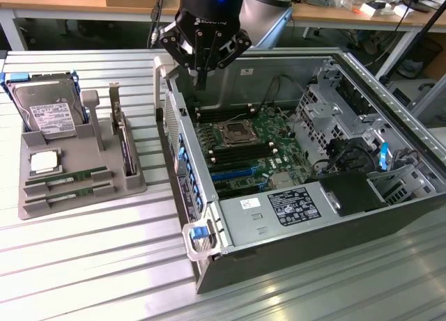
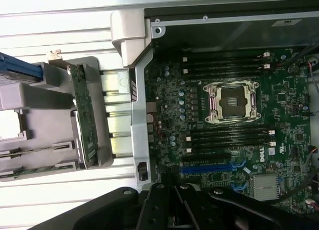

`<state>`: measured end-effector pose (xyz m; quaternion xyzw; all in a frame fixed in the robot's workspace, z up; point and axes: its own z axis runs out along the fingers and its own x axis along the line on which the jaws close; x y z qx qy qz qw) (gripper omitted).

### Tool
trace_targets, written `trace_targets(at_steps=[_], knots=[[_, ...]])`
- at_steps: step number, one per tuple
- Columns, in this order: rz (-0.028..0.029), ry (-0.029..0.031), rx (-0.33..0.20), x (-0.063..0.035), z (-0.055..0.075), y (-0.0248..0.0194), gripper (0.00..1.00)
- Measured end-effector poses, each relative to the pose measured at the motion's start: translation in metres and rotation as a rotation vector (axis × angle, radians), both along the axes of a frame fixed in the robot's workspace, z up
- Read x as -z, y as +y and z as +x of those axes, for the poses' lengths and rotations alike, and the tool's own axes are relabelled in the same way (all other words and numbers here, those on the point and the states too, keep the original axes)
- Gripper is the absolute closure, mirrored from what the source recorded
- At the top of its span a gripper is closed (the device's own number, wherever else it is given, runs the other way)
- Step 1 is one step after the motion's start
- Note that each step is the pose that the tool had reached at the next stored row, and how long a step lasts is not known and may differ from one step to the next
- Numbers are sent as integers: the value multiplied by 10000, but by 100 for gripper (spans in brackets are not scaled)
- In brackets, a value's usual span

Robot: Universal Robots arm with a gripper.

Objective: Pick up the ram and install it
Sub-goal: 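Reach for the ram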

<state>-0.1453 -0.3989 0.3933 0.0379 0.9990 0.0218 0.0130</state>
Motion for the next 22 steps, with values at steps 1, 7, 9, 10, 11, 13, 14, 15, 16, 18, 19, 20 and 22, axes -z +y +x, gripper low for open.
trace_targets(at_steps=[1, 7, 9, 10, 11, 13, 14, 15, 16, 18, 19, 20, 22], knots=[[0, 0, 0, 0, -3, 0, 90], [0, 0, 0, 0, -16, 0, 90], [0, -1, 0, 0, -20, 0, 90], [0, 0, -1, 0, -22, 0, 90], [0, 0, 0, 0, -25, 0, 90], [0, 0, 0, 0, -28, 0, 90], [0, 0, 0, 0, -29, 0, 90], [0, 0, 0, 0, -30, 0, 90], [0, 0, 0, 0, -32, 0, 90], [0, 0, 0, 0, -35, 0, 90], [0, 0, 0, 0, -37, 0, 90], [0, 0, 0, 0, -38, 0, 90], [0, 0, 0, 0, -42, 0, 90]])
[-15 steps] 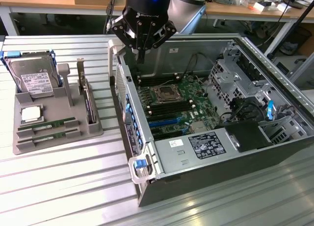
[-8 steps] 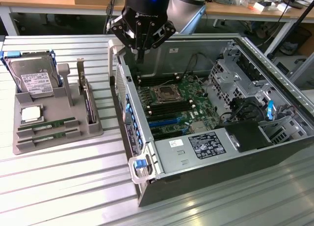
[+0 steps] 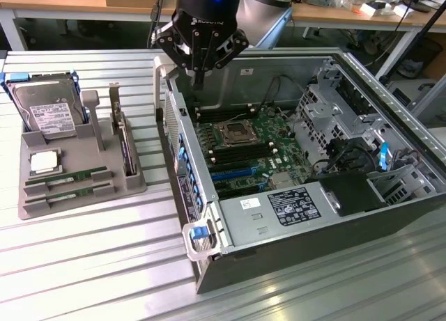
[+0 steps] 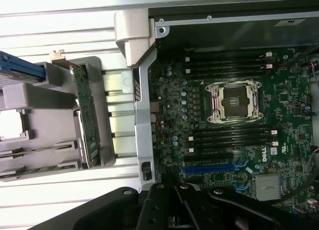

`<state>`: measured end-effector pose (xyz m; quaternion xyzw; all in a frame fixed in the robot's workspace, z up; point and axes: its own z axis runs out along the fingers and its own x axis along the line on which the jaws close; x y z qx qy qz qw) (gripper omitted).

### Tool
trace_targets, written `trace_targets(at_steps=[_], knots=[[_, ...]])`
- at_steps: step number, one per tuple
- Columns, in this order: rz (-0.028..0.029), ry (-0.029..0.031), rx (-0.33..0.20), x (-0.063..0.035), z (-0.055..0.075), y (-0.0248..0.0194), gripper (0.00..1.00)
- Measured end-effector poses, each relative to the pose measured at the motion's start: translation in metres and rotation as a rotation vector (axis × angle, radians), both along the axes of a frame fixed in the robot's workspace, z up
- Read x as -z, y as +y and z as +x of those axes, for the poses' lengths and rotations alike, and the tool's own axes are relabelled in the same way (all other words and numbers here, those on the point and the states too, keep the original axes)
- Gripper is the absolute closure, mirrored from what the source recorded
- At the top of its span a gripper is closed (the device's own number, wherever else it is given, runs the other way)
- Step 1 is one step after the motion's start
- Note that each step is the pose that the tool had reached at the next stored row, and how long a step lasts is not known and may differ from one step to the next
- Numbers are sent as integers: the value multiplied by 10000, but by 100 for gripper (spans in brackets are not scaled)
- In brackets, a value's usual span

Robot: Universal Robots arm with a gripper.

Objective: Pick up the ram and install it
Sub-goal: 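Reach for the ram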

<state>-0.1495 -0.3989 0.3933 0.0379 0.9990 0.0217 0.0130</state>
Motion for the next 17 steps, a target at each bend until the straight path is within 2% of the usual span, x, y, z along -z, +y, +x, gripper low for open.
trace_targets(at_steps=[17], knots=[[0, 0, -1, 0, -56, 0, 90]])
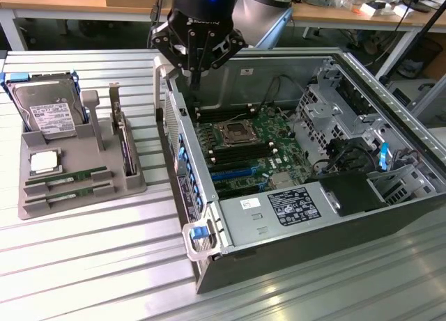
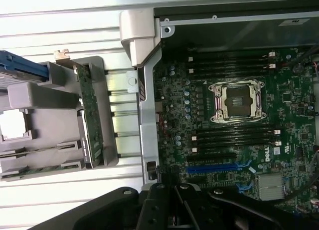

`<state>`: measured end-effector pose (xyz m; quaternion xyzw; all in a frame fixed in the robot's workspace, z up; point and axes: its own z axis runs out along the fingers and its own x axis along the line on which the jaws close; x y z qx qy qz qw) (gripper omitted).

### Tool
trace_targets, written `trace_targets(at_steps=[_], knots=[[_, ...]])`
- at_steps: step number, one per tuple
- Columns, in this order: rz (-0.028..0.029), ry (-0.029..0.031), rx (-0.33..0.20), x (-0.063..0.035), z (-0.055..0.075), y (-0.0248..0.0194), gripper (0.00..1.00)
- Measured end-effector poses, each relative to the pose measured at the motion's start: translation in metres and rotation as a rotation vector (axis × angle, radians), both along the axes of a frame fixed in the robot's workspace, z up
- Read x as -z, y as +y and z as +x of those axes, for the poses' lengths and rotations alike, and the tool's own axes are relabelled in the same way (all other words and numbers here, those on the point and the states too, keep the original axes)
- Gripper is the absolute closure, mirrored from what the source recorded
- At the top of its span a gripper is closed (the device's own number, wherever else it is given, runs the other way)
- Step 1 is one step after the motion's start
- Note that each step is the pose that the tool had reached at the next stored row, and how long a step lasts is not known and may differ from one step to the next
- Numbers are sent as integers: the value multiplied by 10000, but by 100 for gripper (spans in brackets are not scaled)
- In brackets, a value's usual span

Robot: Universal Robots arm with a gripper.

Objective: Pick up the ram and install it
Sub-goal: 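Reach for the ram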

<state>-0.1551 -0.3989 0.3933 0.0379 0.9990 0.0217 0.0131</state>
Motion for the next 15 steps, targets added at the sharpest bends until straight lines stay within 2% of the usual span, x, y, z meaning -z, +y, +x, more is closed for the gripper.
trace_targets(at_steps=[15], knots=[[0, 0, 0, 0, -36, 0, 90]])
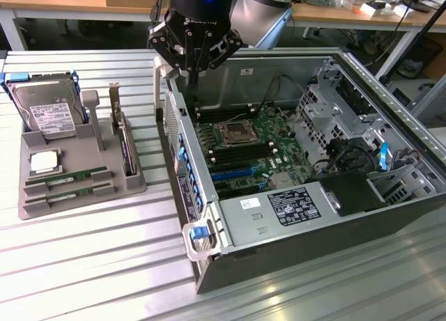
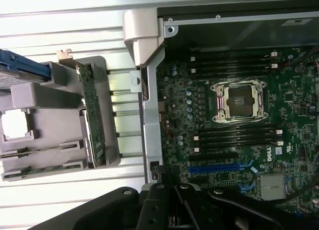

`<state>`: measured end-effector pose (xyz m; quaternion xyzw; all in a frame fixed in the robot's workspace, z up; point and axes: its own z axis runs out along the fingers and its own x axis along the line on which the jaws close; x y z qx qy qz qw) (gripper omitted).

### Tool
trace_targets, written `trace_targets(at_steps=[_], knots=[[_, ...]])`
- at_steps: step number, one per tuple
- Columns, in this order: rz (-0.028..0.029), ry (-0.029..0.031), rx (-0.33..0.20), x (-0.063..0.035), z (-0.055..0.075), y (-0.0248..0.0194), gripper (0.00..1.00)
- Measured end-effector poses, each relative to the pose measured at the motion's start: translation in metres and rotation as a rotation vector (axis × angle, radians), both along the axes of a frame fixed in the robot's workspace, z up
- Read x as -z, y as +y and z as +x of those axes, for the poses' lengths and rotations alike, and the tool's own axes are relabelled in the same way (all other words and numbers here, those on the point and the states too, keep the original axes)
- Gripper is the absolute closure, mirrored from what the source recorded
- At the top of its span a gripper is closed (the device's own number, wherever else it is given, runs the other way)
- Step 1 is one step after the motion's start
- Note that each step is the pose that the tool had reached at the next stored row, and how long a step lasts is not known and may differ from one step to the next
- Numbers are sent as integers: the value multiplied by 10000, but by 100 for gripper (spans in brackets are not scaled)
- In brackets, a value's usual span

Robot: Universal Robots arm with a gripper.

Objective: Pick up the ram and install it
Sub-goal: 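Reach for the ram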

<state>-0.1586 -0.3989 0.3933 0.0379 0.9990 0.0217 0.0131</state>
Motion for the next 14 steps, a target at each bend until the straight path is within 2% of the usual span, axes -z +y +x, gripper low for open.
trace_targets(at_steps=[14], knots=[[1, -1, 0, 0, -26, 0, 90]])
